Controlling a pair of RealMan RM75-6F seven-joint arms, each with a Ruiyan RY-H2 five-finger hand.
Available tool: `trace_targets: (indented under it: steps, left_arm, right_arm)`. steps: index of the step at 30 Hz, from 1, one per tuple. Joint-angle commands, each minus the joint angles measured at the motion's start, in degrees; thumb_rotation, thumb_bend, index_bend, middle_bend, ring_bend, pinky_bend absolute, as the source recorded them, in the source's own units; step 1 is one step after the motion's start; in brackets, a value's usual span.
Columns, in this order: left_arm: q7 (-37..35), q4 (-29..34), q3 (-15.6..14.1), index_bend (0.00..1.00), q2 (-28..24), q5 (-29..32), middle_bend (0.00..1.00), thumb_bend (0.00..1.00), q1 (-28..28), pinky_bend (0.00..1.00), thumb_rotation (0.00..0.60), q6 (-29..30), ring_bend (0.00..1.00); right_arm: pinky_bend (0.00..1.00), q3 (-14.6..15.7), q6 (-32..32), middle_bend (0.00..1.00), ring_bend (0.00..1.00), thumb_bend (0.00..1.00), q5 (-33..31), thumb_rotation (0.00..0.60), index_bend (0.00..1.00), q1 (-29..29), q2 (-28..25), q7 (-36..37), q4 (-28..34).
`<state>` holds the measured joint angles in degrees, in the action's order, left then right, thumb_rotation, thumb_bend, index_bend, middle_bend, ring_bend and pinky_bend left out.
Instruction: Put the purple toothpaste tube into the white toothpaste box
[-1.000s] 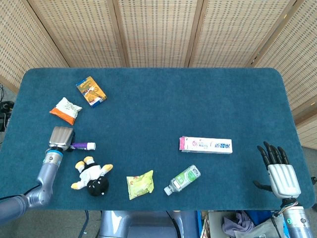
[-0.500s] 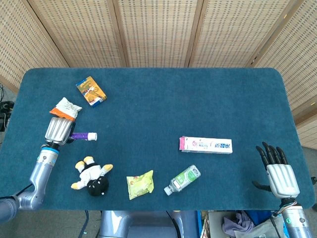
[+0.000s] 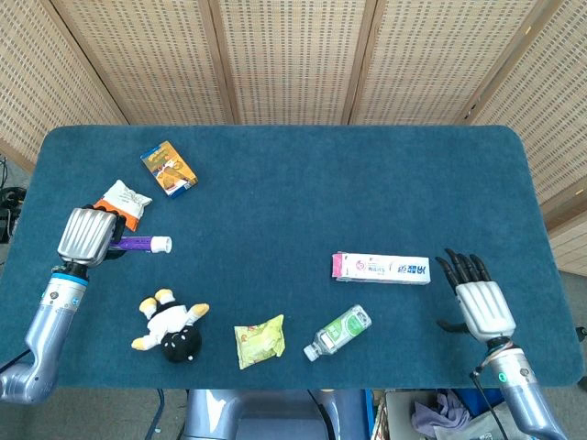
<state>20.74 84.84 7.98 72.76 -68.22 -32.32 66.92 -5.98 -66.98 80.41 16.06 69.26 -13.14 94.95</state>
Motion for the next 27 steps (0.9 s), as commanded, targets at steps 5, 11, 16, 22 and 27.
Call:
trace_targets:
  steps: [5, 11, 16, 22, 27]
  left_arm:
    - [1.35, 1.48, 0.25, 0.8, -0.39, -0.25, 0.68, 0.26, -0.14, 0.53, 0.6, -0.22, 0.57]
    - [1.51, 0.93, 0.04, 0.8, -0.13, -0.61, 0.68, 0.26, -0.16, 0.53, 0.6, -0.63, 0.57]
    - [1.06, 0.24, -0.02, 0.8, -0.08, -1.15, 0.68, 0.26, -0.1, 0.53, 0.6, -0.7, 0.57]
    - [0.68, 0.43, -0.28, 0.8, -0.28, -2.12, 0.68, 0.26, -0.01, 0.53, 0.6, -0.83, 0.57]
    - [0.92, 0.59, -0.47, 0.8, -0.33, -3.02, 0.68, 0.26, 0.05, 0.53, 0.6, -0.57, 0.57]
  right_arm:
    - [0.0, -4.64, 9.44, 0.0, 0.0, 0.15, -8.81, 0.6, 0.0, 8.85, 4.47, -7.88, 1.98]
    - [0.0, -6.33, 14.06, 0.0, 0.0, 0.15, -17.89, 0.6, 0.02, 14.69, 10.21, -14.01, -0.34]
    - [0.0, -6.97, 15.19, 0.0, 0.0, 0.15, -22.61, 0.6, 0.04, 17.76, 13.9, -16.17, -2.97]
    - [0.0, -7.07, 16.99, 0.0, 0.0, 0.15, -27.4, 0.6, 0.05, 21.38, 17.23, -18.02, -7.76]
    - [0.0, -7.25, 17.61, 0.0, 0.0, 0.15, -30.0, 0.6, 0.06, 23.37, 18.95, -18.06, -11.27]
